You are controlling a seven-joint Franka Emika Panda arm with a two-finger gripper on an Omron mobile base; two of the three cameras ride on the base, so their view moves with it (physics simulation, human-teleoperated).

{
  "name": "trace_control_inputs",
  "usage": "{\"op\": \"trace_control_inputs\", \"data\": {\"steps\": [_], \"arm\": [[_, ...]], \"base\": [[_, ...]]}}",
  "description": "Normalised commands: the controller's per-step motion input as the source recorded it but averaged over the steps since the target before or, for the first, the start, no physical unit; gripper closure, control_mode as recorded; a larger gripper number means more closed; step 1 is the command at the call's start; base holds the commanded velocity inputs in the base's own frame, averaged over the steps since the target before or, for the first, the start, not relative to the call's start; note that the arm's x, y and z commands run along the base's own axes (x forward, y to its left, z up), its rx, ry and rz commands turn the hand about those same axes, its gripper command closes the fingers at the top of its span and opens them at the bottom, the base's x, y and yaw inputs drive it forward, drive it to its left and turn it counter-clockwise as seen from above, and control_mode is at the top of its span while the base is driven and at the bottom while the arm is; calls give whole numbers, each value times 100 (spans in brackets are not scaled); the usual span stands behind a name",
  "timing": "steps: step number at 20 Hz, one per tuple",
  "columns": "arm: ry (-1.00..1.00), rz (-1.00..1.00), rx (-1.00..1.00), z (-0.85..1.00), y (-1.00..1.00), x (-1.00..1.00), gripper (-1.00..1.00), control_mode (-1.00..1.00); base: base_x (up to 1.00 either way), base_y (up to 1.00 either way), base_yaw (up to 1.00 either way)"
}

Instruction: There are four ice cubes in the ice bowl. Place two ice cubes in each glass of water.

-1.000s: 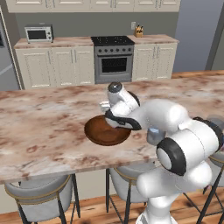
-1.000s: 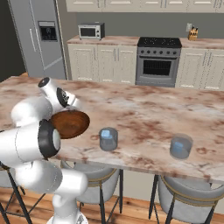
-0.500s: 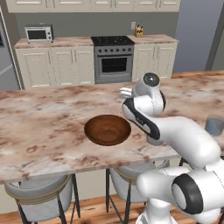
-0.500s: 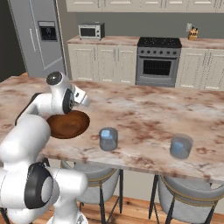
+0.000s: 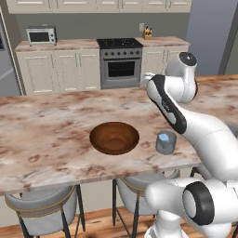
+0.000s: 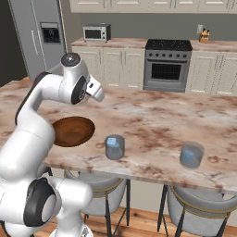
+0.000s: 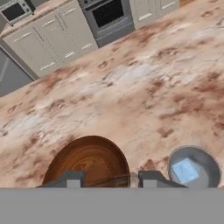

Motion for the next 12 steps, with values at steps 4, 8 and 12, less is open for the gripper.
{"op": "trace_control_inputs", "data": {"steps": [4,8,12], "arm": [[0,-3,2,3,-19,-22,100,-100],[11,0,-6,-1,-3,-8,100,-100],[10,-3,-14,-7,-31,-43,100,-100]], "base": [[0,0,0],[0,0,0],[0,0,0]]}}
